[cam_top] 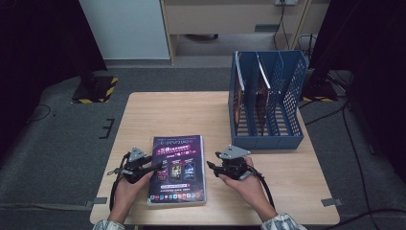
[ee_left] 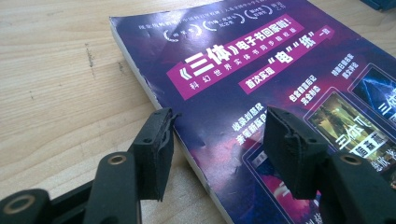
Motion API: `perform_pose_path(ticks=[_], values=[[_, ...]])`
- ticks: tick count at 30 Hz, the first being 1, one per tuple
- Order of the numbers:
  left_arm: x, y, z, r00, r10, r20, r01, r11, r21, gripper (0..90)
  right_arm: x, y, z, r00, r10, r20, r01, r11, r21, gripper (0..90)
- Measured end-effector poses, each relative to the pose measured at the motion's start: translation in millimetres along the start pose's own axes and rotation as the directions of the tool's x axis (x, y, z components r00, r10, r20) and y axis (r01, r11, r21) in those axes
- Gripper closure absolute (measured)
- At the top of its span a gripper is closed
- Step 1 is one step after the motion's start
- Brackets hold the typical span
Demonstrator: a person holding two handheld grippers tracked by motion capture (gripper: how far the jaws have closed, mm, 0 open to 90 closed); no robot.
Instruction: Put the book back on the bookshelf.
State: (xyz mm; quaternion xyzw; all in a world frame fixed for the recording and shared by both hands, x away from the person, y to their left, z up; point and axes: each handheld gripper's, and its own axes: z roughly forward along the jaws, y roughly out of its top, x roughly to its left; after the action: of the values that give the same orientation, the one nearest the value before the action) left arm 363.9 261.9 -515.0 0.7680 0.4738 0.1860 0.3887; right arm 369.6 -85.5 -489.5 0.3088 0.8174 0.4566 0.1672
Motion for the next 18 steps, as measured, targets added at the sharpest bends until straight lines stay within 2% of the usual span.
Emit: perform_pose_path(ticks=[5,9,14,18], values=[[-1.8,1.5,-0.4,0.9997,0.025,-0.009,-0.025,0.9997,0.006,43.3,0.2,-0.5,1.0,1.0000,0.001,-0.006,-0.001,1.000,0.007,48.7],[-5.1,3.5,1.9,0.9985,0.055,0.003,-0.055,0.9984,0.011,43.5,0.3,-0.8,2.1,1.0000,0.004,-0.007,-0.004,1.000,0.012,47.6],[-10.6,5.2,4.9,0.9968,0.078,0.015,-0.078,0.9969,0.011,43.5,0.5,-1.3,4.3,0.9997,0.012,-0.020,-0.012,1.000,0.015,43.7],[-18.6,7.2,6.8,0.9930,0.118,0.009,-0.118,0.9929,0.016,43.8,2.0,-2.4,8.8,0.9991,0.017,-0.039,-0.016,0.999,0.033,38.4]])
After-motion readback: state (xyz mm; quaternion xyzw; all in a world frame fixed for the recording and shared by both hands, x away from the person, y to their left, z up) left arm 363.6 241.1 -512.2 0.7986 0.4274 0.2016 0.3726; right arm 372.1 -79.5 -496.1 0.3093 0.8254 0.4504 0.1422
